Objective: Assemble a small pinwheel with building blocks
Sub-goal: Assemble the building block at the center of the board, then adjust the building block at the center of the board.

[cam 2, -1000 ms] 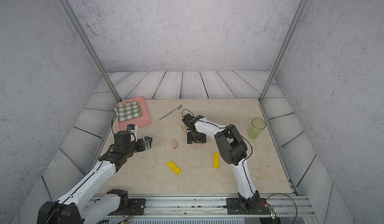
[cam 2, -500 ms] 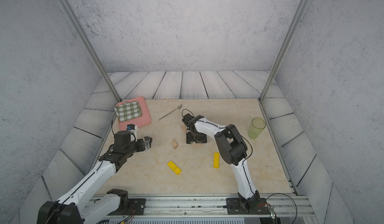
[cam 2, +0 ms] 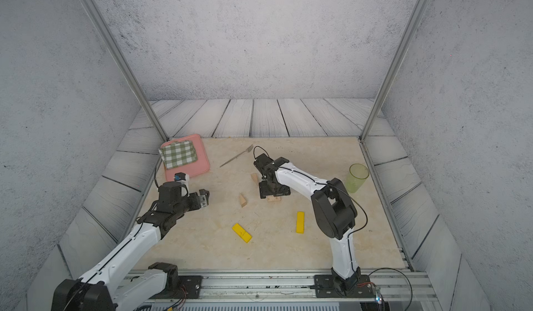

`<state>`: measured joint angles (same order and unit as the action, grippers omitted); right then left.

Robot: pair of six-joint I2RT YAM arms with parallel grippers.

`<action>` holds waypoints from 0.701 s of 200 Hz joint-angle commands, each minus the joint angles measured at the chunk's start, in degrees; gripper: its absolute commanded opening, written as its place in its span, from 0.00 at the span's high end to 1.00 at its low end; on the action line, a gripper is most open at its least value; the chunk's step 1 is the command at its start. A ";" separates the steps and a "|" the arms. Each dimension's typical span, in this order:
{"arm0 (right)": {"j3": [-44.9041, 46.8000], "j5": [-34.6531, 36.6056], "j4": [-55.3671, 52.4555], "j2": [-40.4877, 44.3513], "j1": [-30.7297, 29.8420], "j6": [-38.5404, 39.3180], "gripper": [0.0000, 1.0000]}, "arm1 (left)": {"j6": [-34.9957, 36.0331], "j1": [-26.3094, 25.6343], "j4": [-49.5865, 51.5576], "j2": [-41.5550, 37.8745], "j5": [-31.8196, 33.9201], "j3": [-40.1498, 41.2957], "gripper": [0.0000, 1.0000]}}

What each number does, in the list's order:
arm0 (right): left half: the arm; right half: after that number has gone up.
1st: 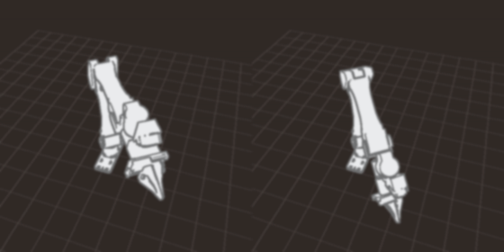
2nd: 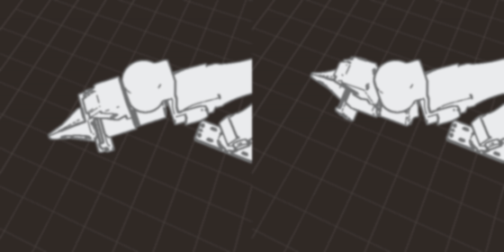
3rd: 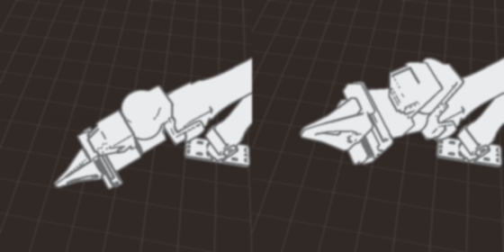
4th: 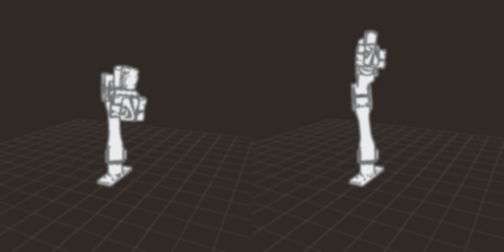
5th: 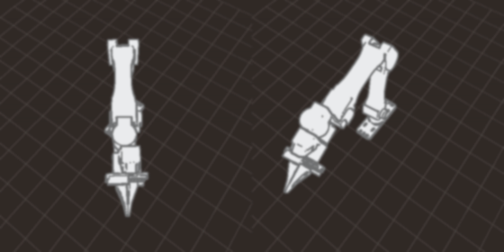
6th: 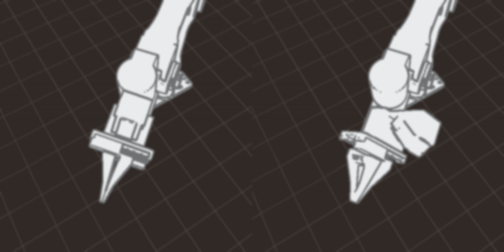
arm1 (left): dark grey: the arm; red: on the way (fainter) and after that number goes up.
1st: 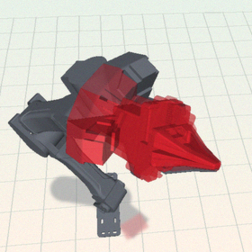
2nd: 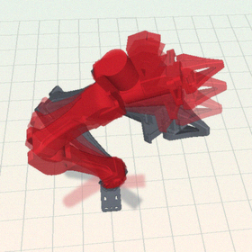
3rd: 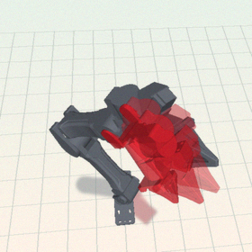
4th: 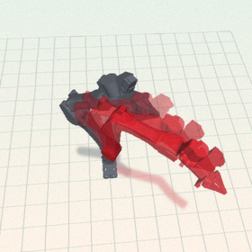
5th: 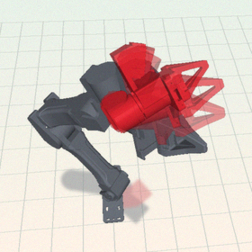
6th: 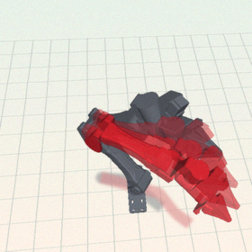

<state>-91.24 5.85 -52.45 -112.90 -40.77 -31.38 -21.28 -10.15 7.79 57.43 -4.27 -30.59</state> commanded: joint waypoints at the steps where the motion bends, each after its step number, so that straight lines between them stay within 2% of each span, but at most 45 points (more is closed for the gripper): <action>1: -1.48 -1.55 -2.37 2.92 -1.10 4.30 0.17 | -0.58 -0.57 2.76 0.59 1.07 -0.83 0.02; 15: -0.87 -2.22 -1.78 4.38 -1.08 4.31 0.17 | -0.60 -0.66 4.23 1.20 -0.59 -1.65 0.01; 54: 1.53 -1.88 -0.82 7.86 -0.88 3.61 0.17 | -4.56 -2.94 7.71 5.04 -5.00 -4.19 0.15; 79: 5.57 -0.85 0.00 8.03 -0.45 4.02 0.28 | -5.41 -7.56 9.69 9.77 -6.03 -7.19 0.20; 104: 9.83 -1.06 1.42 7.71 0.37 4.01 0.41 | -8.34 -8.80 9.96 14.17 -7.45 -9.29 0.20; 140: 15.81 -3.92 6.34 9.37 5.14 5.30 0.44 | -8.43 -11.00 9.27 18.10 -9.24 -12.11 0.21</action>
<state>-77.76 3.14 -49.01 -106.04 -38.52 -27.53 -28.62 -19.62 16.53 73.76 -11.81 -40.21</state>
